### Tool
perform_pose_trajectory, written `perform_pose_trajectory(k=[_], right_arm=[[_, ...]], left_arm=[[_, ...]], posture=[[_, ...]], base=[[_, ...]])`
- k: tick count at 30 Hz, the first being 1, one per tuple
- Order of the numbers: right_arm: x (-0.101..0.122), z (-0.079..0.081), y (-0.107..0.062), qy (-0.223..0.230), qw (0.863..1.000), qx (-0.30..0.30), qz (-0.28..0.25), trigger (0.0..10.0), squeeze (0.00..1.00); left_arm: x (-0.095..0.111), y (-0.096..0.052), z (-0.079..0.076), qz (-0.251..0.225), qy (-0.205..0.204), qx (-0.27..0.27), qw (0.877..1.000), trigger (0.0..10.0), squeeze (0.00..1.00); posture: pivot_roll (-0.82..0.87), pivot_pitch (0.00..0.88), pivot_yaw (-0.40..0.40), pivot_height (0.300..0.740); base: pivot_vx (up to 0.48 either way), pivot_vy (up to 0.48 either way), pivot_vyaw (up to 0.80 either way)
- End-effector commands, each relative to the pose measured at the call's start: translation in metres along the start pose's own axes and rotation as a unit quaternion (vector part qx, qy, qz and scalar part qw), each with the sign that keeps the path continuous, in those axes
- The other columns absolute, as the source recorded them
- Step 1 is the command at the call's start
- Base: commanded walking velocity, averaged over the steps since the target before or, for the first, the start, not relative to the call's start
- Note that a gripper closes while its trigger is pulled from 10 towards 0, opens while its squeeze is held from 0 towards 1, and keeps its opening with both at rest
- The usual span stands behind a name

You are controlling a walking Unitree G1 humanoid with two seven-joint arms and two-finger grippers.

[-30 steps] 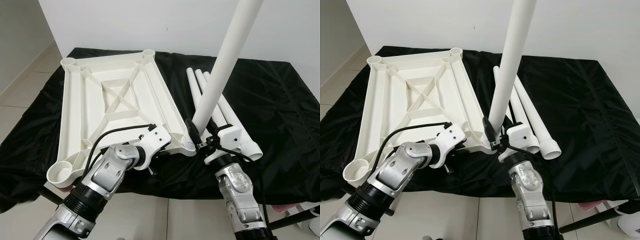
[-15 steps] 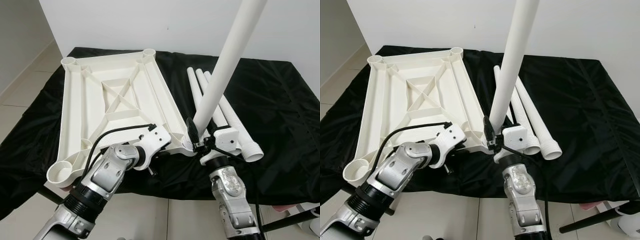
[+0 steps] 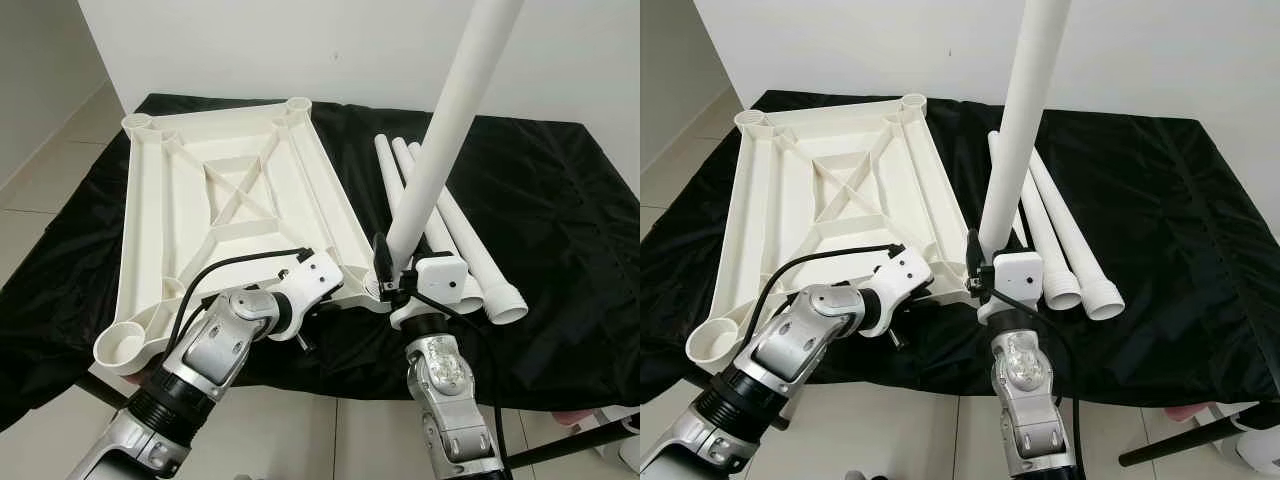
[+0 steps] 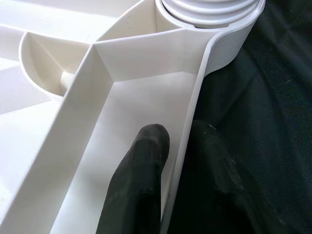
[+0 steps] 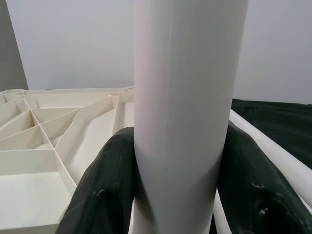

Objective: Building children table

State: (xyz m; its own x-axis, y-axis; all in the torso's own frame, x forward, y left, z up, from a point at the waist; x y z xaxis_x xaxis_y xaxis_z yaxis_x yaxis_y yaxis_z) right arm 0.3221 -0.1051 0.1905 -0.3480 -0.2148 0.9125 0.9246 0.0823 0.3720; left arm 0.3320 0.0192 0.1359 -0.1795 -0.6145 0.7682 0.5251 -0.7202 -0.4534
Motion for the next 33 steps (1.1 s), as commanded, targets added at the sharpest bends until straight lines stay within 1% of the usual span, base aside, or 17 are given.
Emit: perform_pose_trajectory(k=[1,6,19,20,21,22,31,33], right_arm=[[-0.034,-0.016,-0.012,-0.006,0.996,-0.041,0.076,10.0,0.00],[-0.026,-0.011,-0.009,-0.002,0.998,-0.037,0.058,10.0,0.00],[-0.025,-0.015,-0.011,-0.003,0.997,-0.042,0.059,10.0,0.00],[-0.024,-0.015,-0.011,0.002,0.998,-0.040,0.056,10.0,0.55],[-0.024,-0.015,-0.011,0.002,0.998,-0.040,0.056,10.0,0.55],[-0.023,-0.015,-0.011,0.005,0.998,-0.038,0.055,10.0,1.00],[-0.020,-0.014,-0.009,0.004,0.999,-0.024,0.049,10.0,1.00],[-0.018,-0.014,-0.008,-0.002,0.999,-0.023,0.045,10.0,1.00]], left_arm=[[0.018,-0.003,-0.003,-0.032,0.023,-0.011,0.999,10.0,0.00],[0.017,-0.003,-0.004,-0.032,0.024,-0.012,0.999,10.0,0.00],[0.018,-0.002,-0.004,-0.033,0.024,-0.013,0.999,10.0,0.00],[0.019,-0.002,-0.004,-0.034,0.024,-0.013,0.999,10.0,0.00],[0.019,-0.002,-0.004,-0.034,0.024,-0.013,0.999,10.0,0.00],[0.019,-0.002,-0.004,-0.034,0.024,-0.013,0.999,10.0,0.00],[0.020,-0.002,-0.005,-0.035,0.024,-0.013,0.999,10.0,0.00],[0.020,-0.002,-0.005,-0.035,0.023,-0.012,0.999,10.0,0.00]], posture=[[-0.08,0.121,0.045,0.740],[-0.09,0.113,0.044,0.740],[-0.09,0.114,0.045,0.740],[-0.09,0.114,0.045,0.740],[-0.09,0.114,0.045,0.740],[-0.09,0.114,0.045,0.740],[-0.09,0.118,0.042,0.740],[-0.09,0.118,0.041,0.740]], base=[[0.000,0.000,0.00],[0.000,0.000,0.00],[0.000,0.000,0.00],[0.000,0.000,0.00],[0.000,0.000,0.00],[0.000,0.000,0.00],[0.000,0.000,0.00],[0.000,0.000,0.00]])
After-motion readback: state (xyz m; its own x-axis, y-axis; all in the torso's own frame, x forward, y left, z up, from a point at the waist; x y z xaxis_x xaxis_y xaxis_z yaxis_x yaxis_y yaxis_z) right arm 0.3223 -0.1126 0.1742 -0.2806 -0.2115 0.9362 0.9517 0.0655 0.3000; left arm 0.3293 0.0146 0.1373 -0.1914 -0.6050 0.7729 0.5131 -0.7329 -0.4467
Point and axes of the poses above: a point about 5 cm out from each wrist's last joint towards the gripper, its own y axis pointing out of the wrist towards the gripper, its own x axis along the axis of the wrist's last joint, z = x × y, the point moved 5 cm from there along y, pointing out of the wrist towards the gripper, and after that the axes turned 14 degrees about y, right-handed, at the moved point
